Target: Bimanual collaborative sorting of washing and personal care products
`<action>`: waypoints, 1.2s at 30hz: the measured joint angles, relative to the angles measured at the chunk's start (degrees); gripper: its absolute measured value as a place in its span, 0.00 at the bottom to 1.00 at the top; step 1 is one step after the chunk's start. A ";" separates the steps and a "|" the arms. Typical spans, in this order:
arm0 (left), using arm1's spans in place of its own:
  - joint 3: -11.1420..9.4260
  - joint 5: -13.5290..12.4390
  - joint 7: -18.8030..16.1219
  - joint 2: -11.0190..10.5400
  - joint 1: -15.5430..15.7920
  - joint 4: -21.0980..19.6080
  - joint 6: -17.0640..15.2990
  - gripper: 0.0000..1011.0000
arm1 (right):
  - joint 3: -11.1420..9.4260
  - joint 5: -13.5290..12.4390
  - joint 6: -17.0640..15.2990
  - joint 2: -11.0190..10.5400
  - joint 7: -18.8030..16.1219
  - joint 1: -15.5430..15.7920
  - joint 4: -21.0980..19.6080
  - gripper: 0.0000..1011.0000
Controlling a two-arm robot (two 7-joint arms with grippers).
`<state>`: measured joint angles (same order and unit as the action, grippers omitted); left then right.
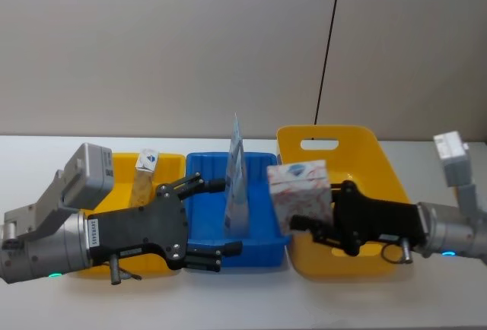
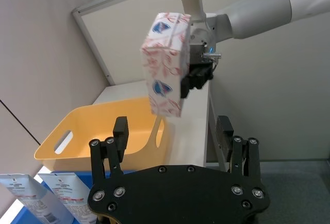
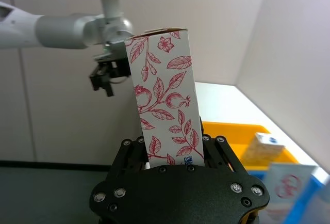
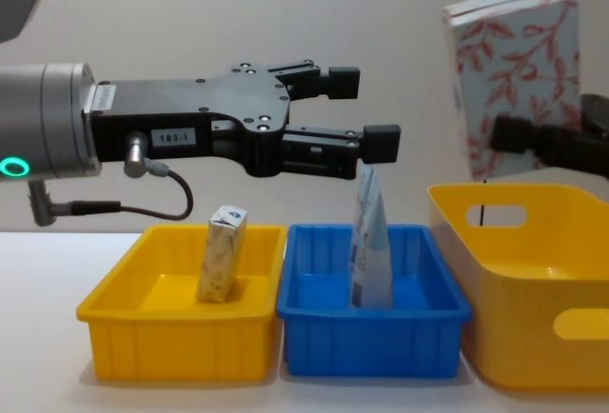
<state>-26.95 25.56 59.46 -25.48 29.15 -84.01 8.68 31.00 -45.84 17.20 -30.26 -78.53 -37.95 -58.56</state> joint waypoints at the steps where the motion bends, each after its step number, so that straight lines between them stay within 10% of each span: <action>1: 0.00 0.00 0.00 0.00 0.00 0.00 0.00 0.99 | -0.47 -0.16 0.15 -0.53 0.92 0.41 -0.37 0.37; 36: 0.00 0.00 0.00 0.00 0.00 0.00 0.00 0.99 | -7.20 6.82 -2.41 -5.94 30.75 9.53 -8.14 0.37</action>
<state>-26.95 25.56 59.46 -25.48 29.15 -84.00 8.68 23.80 -39.02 14.78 -36.20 -47.78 -28.42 -66.69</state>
